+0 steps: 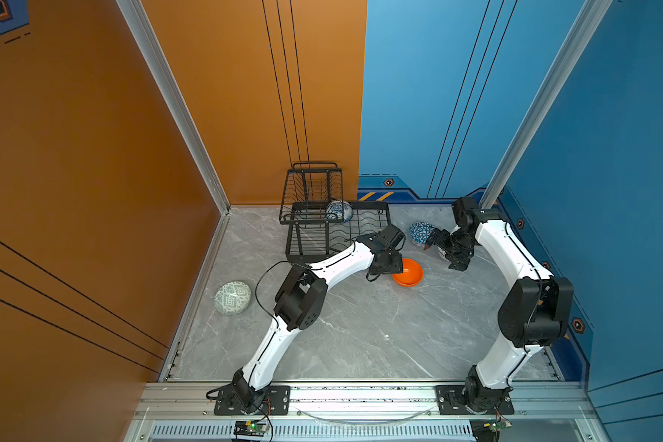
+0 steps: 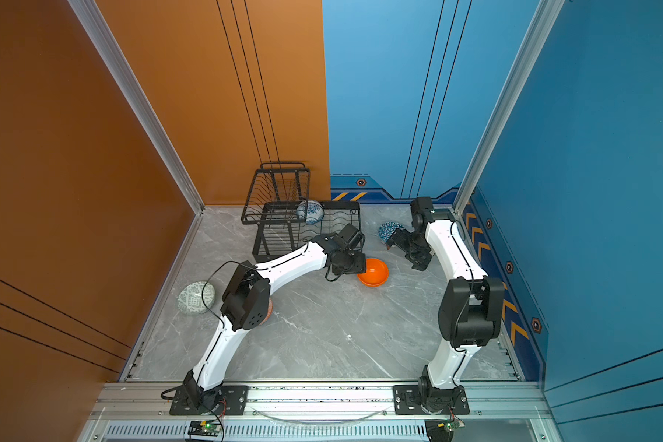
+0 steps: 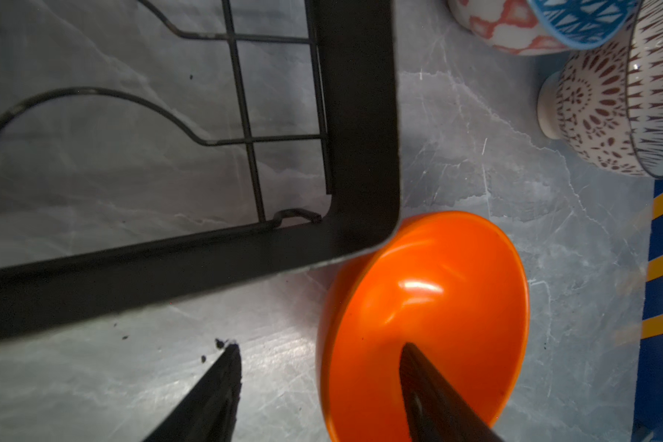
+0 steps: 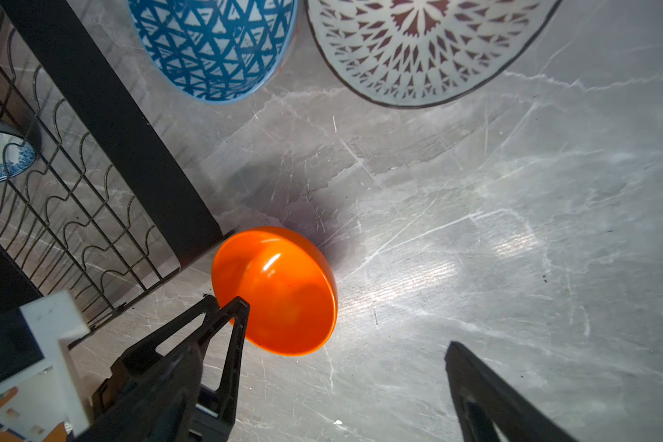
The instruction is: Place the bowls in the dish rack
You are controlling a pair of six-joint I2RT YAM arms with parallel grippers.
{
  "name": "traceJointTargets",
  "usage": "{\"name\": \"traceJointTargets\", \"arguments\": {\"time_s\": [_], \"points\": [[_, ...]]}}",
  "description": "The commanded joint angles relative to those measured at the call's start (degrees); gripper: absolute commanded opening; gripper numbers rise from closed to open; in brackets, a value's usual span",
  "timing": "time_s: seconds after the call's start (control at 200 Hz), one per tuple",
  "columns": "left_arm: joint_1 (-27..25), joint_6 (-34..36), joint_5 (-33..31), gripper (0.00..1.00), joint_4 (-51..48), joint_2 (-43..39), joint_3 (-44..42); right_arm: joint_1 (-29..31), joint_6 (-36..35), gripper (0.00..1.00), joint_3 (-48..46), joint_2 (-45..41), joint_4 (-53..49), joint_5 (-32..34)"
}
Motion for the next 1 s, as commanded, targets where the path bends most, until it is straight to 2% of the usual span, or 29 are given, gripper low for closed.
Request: {"name": "traceJointTargets", "arguments": {"time_s": [0.0, 0.255, 0.425, 0.606, 0.816, 0.996], "points": [[-0.5, -0.2, 0.0, 0.60, -2.5, 2.1, 2.9, -1.2, -0.4, 1.00, -1.7, -2.5, 0.8, -1.3], [-0.5, 0.1, 0.8, 0.35, -3.8, 3.2, 4.2, -2.6, 0.7, 1.00, -3.0, -2.4, 2.5, -2.6], [-0.3, 0.5, 1.5, 0.14, -3.9, 3.0, 4.2, -2.5, 2.0, 1.00, -2.7, -2.0, 3.3, -3.5], [0.0, 0.8, 1.6, 0.00, -3.9, 2.5, 4.3, -2.2, 2.6, 1.00, -2.3, -1.7, 4.0, -4.8], [0.2, 2.0, 0.9, 0.00, -4.1, 1.3, 4.9, -1.9, 4.4, 1.00, 0.1, -1.4, 4.0, -5.6], [0.9, 3.6, -4.1, 0.00, -4.2, -2.4, 5.9, -1.9, 8.0, 1.00, 3.8, -1.9, 3.6, -7.2]]}}
